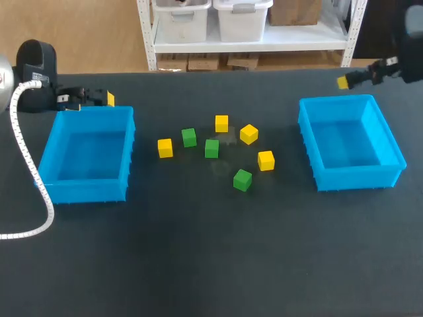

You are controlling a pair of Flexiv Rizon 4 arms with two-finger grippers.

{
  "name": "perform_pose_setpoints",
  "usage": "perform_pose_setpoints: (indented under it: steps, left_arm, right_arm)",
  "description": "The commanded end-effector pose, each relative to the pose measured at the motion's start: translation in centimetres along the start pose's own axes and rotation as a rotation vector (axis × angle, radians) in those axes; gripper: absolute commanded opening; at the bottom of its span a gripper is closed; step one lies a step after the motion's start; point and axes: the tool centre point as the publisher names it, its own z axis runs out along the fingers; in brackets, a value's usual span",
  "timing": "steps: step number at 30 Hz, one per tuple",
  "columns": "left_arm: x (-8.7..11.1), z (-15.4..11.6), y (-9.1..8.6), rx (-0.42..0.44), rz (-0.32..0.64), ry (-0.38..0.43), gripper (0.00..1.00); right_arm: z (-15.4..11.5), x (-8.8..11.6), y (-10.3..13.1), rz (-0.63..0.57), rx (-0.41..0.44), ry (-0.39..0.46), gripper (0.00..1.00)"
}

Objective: Put the green cubes in the right bin and the yellow cubes in the left bin.

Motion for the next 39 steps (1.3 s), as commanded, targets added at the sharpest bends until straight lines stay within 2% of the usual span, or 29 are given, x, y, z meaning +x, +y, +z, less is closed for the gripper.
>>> perform_pose_setpoints:
  steps: [1, 9, 15, 25, 39]
  left_arm:
    - [0.1, 0.0, 0.2, 0.009, 0.002, -0.005, 1.0]
    - [0.1, 0.0, 0.2, 0.009, 0.002, -0.005, 1.0]
    - [0.1, 0.0, 0.2, 0.009, 0.002, -0.005, 1.0]
    - [0.1, 0.0, 0.2, 0.009, 0.002, -0.005, 1.0]
    - [0.1, 0.0, 0.2, 0.009, 0.002, -0.005, 1.0]
  right_arm:
    - [0.8, -1.5, 1.9, -0.072, 0.037, 0.065, 1.0]
    - [3.0, -3.5, 6.2, -0.284, -0.014, 0.196, 1.0]
    - [4.6, -4.0, 9.6, -0.408, -0.065, 0.294, 1.0]
    - [8.2, -5.2, 13.8, -0.481, -0.068, 0.349, 1.0]
    - [15.5, -5.6, 18.9, -0.641, -0.086, 0.478, 1.0]
